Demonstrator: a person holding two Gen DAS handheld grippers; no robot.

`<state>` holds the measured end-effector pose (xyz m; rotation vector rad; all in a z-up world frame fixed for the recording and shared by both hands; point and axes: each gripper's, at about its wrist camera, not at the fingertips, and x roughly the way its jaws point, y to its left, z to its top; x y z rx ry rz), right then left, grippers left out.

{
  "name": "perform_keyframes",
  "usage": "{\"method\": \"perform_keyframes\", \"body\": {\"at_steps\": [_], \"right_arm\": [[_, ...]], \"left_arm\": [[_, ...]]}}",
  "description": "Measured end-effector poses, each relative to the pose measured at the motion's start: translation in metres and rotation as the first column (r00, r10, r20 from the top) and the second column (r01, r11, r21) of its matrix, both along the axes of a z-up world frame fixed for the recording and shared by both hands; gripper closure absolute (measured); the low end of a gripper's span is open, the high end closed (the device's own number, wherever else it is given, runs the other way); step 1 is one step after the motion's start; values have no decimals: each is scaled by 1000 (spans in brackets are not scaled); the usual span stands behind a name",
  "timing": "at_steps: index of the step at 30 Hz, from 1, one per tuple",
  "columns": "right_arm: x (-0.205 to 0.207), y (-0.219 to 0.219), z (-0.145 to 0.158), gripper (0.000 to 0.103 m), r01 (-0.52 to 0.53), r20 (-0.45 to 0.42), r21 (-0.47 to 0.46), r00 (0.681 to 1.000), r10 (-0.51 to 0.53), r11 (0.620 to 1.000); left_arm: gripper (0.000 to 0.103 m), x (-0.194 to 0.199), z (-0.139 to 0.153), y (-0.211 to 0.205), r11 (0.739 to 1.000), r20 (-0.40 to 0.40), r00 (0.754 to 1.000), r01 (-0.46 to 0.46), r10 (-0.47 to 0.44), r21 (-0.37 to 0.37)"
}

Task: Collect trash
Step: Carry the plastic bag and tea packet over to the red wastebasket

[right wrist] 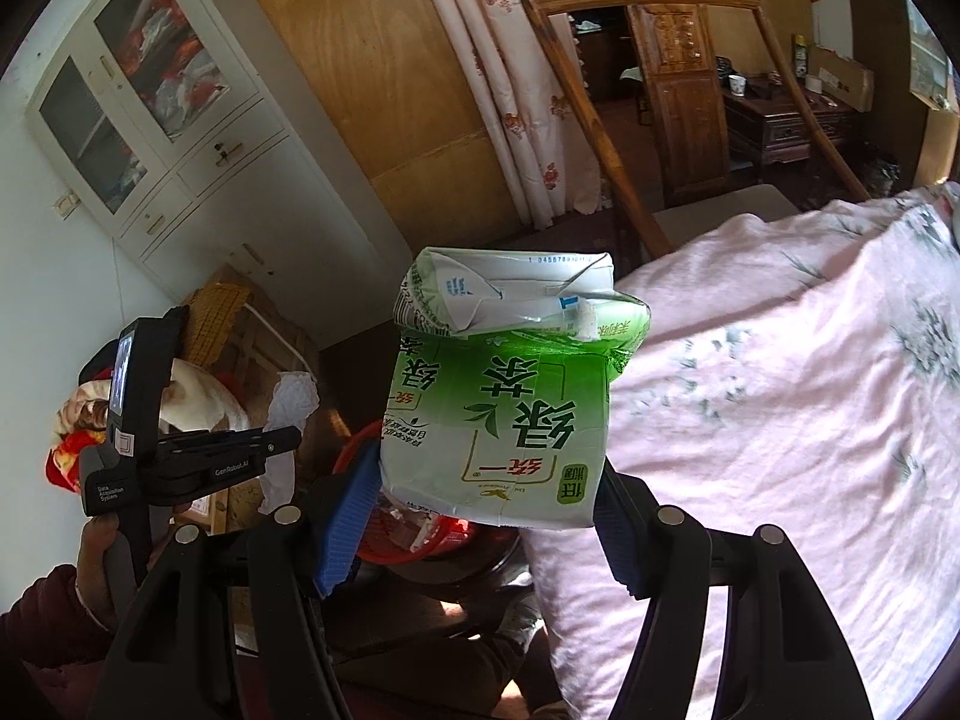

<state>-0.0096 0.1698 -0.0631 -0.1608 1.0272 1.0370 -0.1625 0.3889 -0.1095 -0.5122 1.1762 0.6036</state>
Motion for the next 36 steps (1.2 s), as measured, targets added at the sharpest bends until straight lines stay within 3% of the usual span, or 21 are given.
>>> {"method": "perform_keyframes", "body": {"at_steps": [9,16,22,29,36], "right_arm": [[-5,1,0,37,-57,-18,48,998,58,997],[-18,-21,-5,37,-109,-56,99,992,115,989],[-39,-34,-15,37,-144,-80,86,985,151,986],[-45,-33,4,37,-84,-29,68,996,86,994],[-48,35,14,37,-146,15,57,989,146,988]], "left_arm": [[80,-25,17,0,996,-1,996,-87,87,33],[80,-55,35,-37,987,-9,988,-151,152,54],[80,-81,36,-66,984,-33,985,-170,172,53],[80,-66,26,-43,993,10,993,-122,122,8],[80,-62,31,-5,992,63,991,-121,119,22]]}}
